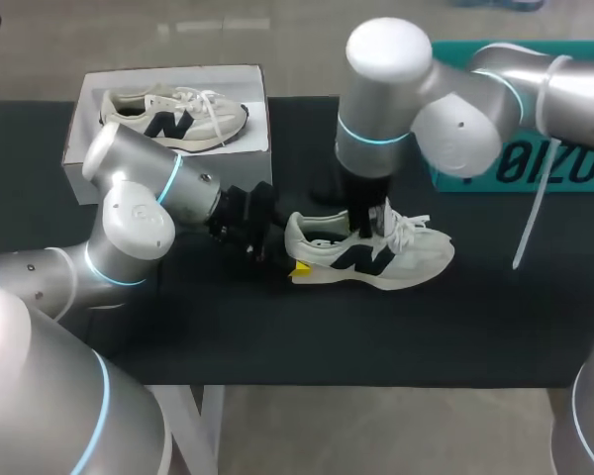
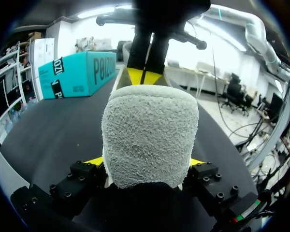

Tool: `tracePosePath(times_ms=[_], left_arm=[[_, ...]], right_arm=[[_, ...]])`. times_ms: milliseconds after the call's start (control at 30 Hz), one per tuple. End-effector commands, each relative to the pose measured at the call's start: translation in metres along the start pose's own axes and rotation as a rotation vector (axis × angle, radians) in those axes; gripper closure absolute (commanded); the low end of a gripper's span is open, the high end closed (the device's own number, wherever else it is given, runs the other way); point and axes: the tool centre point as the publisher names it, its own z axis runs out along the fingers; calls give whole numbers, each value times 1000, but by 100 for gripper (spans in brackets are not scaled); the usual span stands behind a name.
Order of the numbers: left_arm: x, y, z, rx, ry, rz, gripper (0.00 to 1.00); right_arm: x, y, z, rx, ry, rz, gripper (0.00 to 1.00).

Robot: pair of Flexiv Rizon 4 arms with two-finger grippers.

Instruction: Take the shoe out of the shoebox, open the shoe tongue, remove and reinsert the insole, then place the shoe into the shoebox

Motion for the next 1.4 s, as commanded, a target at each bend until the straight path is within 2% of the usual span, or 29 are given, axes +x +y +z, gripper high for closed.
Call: tracePosePath(times_ms=[33,300,533,900,1133,1400], left_arm=[[-1,1,2,-1,3,0,100],[-1,1,2,-1,3,0,100],[-1,1,2,-1,3,0,100],[-1,1,2,-1,3,0,100],[-1,1,2,-1,3,0,100],[-1,1,2,-1,3,0,100]], right_arm=[[5,1,1,48,-33,62,100],[6,2,11,78,-126,87,100],[-2,6,21,99,-140,103,100],[-16,7,35,121,-130,128,100],[-13,7,53,133,-84,118,100],[-7,3,62,135,-54,137,100]])
